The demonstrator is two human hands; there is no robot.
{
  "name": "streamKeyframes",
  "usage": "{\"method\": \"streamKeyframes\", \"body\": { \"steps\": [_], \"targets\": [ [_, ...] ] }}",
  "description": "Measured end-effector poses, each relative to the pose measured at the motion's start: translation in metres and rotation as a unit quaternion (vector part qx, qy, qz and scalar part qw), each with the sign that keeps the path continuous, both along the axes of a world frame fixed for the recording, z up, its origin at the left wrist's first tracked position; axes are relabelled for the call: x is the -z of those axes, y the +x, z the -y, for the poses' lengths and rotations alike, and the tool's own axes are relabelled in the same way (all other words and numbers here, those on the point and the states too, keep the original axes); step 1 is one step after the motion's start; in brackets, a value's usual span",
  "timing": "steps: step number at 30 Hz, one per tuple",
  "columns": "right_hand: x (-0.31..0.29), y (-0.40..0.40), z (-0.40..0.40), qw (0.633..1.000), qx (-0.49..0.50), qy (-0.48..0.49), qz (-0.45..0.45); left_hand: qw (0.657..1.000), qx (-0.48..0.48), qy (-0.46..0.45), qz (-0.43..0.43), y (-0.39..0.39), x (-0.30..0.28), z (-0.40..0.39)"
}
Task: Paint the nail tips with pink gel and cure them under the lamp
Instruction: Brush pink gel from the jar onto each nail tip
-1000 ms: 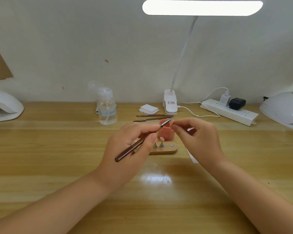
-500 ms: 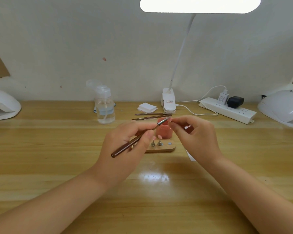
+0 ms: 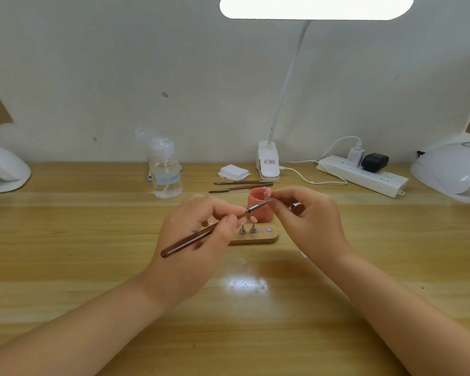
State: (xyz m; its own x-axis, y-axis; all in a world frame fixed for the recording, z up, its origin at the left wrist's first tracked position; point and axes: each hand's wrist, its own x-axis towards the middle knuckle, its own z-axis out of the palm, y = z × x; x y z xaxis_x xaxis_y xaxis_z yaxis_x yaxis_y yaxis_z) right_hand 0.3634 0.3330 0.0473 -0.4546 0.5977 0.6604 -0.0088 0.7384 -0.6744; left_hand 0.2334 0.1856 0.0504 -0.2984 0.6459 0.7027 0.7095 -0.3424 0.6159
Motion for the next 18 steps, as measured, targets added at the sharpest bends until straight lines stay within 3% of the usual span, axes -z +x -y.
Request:
{"method": "streamKeyframes", "body": {
  "steps": [9,15,18],
  "targets": [
    [-0.0007,-0.0008,-0.0002,1.000,0.011,-0.009,0.009,1.000,0.009,-0.009,0.013,0.0012,-0.0009,-0.0007],
    [0.0004,-0.0027,-0.0018,0.999,-0.004,-0.033,-0.008,0.996,0.011,-0.003,0.089,0.0022,-0.0005,-0.0019],
    [0.0016,-0.0028,-0.0029,1.000,-0.004,-0.030,0.000,0.997,0.019,-0.013,0.074,0.0024,-0.0010,-0.0013]
  ]
}}
